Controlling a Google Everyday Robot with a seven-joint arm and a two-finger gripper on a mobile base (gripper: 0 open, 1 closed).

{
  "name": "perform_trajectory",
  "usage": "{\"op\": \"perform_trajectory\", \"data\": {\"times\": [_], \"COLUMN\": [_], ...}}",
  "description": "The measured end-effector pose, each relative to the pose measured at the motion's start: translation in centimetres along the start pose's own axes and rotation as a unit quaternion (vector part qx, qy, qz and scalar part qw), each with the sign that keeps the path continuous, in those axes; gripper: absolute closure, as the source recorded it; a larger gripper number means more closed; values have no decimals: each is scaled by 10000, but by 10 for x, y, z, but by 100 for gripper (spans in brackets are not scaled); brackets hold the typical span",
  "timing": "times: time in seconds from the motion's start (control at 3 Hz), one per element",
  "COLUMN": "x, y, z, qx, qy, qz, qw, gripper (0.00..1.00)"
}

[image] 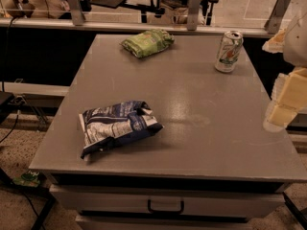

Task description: Move 7up can near green jalapeno chip bag

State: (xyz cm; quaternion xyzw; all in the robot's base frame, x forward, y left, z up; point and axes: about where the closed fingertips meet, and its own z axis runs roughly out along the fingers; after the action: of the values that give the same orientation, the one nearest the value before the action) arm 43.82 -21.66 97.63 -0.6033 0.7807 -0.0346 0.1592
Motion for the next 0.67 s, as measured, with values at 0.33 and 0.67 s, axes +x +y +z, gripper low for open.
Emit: {"op": "perform_trajectory", "data": {"times": [0.33,0.67], "x": [0,2], "y": [0,-10], "z": [0,2], "qx": [1,20], "qy": [0,-91], "qz": [0,59], "qw": [10000,9999], "gripper": [0,0]}}
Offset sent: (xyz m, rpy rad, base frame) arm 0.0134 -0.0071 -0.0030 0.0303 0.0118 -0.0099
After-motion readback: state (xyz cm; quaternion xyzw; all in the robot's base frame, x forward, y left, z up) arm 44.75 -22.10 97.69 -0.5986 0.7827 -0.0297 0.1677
